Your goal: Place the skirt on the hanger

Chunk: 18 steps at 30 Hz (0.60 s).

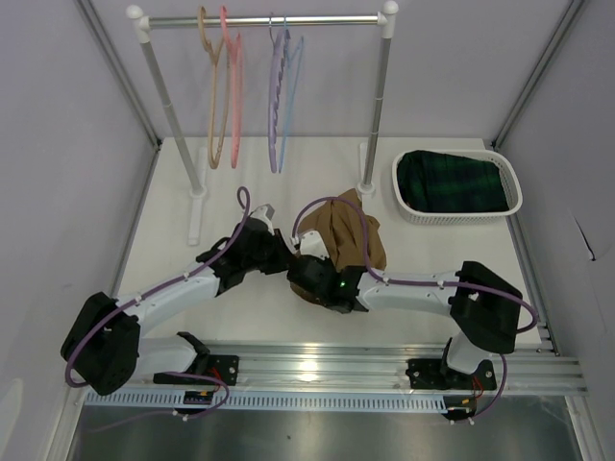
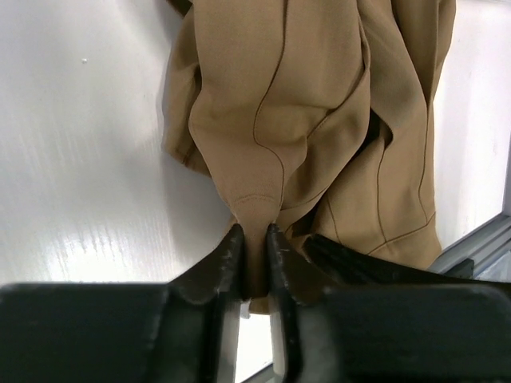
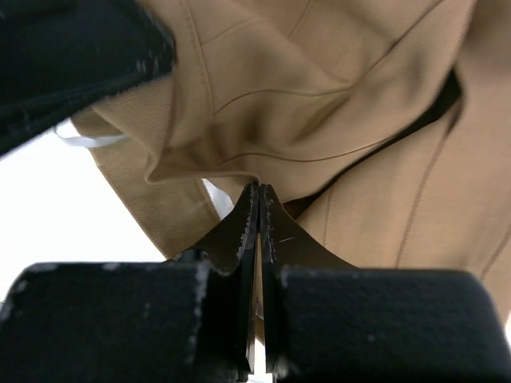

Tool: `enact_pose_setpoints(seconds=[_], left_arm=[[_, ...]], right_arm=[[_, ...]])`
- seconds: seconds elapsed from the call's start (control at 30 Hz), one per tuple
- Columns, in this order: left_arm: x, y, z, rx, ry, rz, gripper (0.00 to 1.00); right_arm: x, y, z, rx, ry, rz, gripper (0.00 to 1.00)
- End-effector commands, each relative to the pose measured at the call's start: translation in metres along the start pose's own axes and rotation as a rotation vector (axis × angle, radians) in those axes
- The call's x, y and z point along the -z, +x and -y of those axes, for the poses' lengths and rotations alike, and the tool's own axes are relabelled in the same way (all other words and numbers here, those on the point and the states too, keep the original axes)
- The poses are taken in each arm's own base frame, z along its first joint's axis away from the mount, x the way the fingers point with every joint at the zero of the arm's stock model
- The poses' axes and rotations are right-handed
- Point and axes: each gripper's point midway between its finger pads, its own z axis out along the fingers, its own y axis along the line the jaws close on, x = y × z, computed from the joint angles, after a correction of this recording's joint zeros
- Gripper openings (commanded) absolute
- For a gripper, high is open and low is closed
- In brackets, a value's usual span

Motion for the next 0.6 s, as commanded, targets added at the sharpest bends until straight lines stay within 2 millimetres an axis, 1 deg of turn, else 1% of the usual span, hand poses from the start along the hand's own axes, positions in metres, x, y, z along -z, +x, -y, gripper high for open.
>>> enact_pose_setpoints(seconds=[0.0,0.03,0.07,0.1,0.2,0.23,0.33,0.37,0.47,0.57], left_arm=[[0.009,-0.008,0.013,-0.050,0.077,0.038,0.30],[0.010,-0.009,0.013,-0.053,0.081,0.045,0.44],[0.011,-0.009,0.013,-0.056,0.083,0.049,0.50],[0.013,-0.010,0.014,-0.063,0.088,0.055,0.53],[0.017,-0.013,0.017,-0.075,0.106,0.078,0.64],[0.021,-0.015,0.019,-0.077,0.116,0.094,0.71],[0.029,-0.019,0.020,-0.082,0.128,0.123,0.78],[0.030,-0.016,0.016,-0.082,0.115,0.118,0.79],[0.036,-0.014,0.012,-0.081,0.106,0.128,0.80],[0.036,-0.002,0.001,-0.070,0.085,0.106,0.80]], right_arm=[[0.015,-0.039,0.012,-0.049,0.015,0.099,0.00],[0.016,-0.045,0.017,-0.049,0.019,0.105,0.00],[0.019,-0.053,0.017,-0.057,0.013,0.118,0.00],[0.020,-0.056,0.019,-0.056,0.014,0.120,0.00],[0.021,-0.069,0.026,-0.054,0.027,0.135,0.00],[0.021,-0.071,0.028,-0.052,0.030,0.137,0.00],[0.022,-0.079,0.035,-0.056,0.042,0.148,0.00],[0.024,-0.083,0.038,-0.061,0.045,0.154,0.00],[0.027,-0.091,0.041,-0.070,0.045,0.169,0.00],[0.032,-0.101,0.046,-0.078,0.050,0.184,0.00]])
